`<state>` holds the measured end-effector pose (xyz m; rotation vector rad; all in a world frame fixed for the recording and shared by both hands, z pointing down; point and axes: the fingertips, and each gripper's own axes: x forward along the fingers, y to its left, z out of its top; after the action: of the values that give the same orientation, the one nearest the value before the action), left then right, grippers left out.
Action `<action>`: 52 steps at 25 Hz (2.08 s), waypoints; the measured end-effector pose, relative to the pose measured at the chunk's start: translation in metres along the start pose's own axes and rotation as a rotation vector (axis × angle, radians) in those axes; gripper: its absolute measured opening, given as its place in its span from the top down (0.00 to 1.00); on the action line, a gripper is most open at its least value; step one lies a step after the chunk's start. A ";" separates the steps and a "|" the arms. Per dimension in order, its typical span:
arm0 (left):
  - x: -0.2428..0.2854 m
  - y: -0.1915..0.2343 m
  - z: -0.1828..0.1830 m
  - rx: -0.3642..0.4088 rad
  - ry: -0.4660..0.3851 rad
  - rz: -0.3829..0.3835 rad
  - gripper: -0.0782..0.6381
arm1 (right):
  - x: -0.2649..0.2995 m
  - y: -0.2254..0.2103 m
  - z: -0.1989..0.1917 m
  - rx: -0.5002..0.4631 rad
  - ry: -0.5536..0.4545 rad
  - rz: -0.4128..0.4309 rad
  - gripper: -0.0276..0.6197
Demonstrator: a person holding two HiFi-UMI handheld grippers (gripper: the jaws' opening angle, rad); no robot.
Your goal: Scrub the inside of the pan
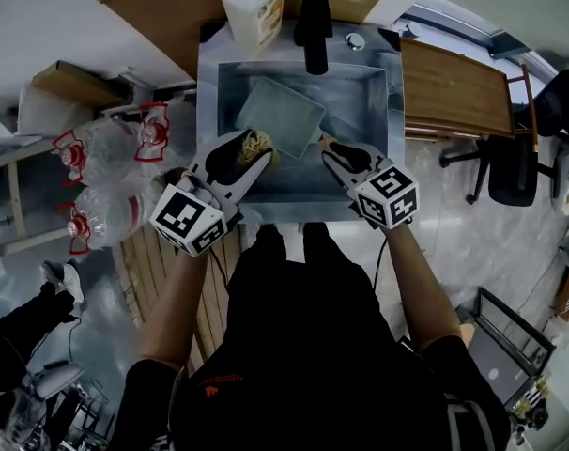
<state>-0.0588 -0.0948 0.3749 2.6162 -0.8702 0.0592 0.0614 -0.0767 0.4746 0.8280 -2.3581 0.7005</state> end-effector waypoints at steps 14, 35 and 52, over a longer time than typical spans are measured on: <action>0.063 0.027 -0.048 -0.014 0.073 0.047 0.66 | 0.056 -0.062 -0.088 -0.224 0.441 0.001 0.63; 0.096 0.049 -0.098 -0.049 0.128 0.057 0.66 | 0.088 -0.087 -0.139 -0.425 0.666 -0.048 0.69; 0.130 0.042 -0.134 -0.048 0.162 0.039 0.66 | 0.074 -0.069 -0.156 -0.459 0.683 -0.014 0.69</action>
<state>0.0320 -0.1506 0.5335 2.5092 -0.8547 0.2543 0.1079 -0.0564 0.6534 0.3266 -1.7754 0.3305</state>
